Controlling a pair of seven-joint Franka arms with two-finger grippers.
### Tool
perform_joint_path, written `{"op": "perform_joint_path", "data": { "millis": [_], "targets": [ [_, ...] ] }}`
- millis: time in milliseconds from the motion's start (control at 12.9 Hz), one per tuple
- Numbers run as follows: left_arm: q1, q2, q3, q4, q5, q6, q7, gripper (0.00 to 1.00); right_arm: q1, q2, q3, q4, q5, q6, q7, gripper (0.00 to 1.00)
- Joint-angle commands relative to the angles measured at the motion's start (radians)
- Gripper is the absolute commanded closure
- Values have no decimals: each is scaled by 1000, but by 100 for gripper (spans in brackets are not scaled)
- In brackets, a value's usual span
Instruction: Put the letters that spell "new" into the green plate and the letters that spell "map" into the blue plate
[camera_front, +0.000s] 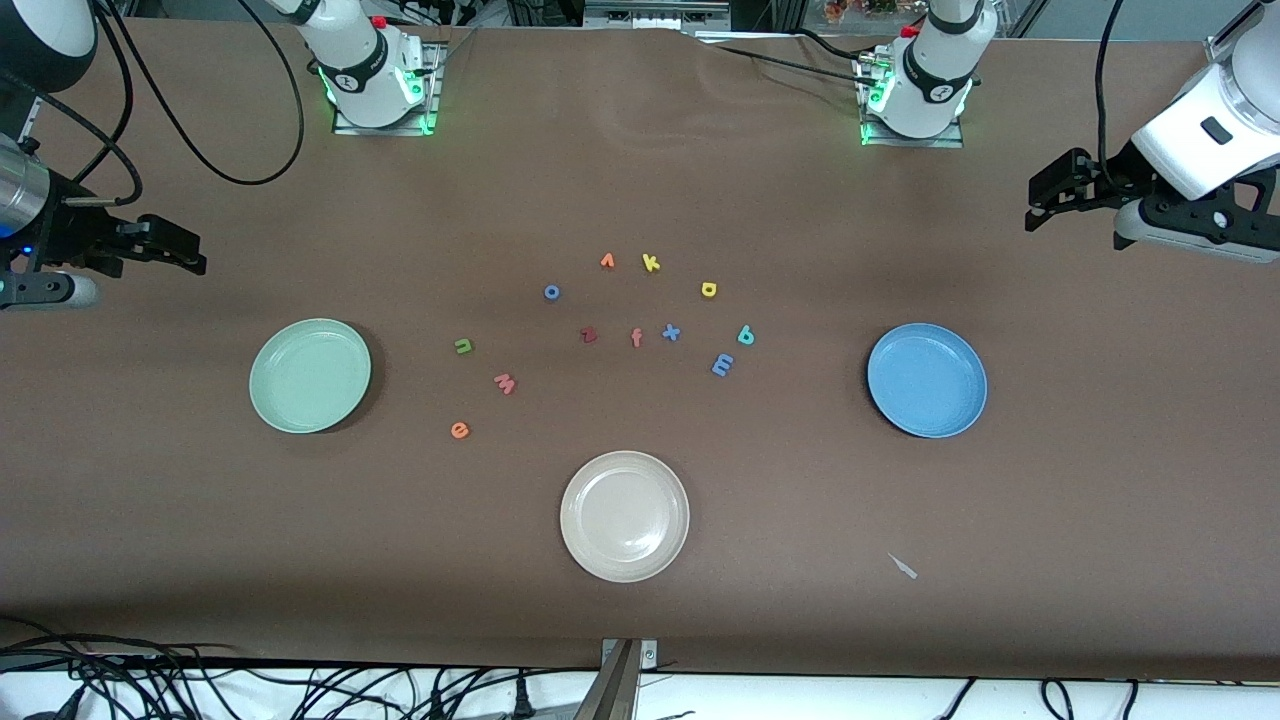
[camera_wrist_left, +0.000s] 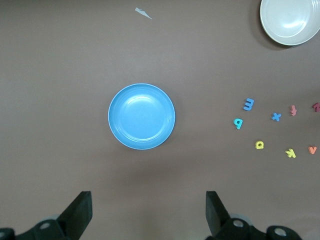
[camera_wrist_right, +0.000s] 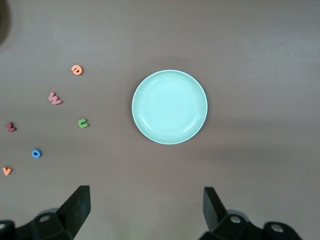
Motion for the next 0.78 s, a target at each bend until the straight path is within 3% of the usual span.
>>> {"op": "perform_joint_path", "data": {
  "millis": [0, 699],
  "targets": [
    [-3, 14, -2, 35, 22, -24, 13, 0, -1, -10, 1, -15, -13, 8, 6, 0],
    [-3, 15, -2, 35, 22, -24, 13, 0, 2, -10, 1, -19, -13, 19, 4, 0]
  ]
}}
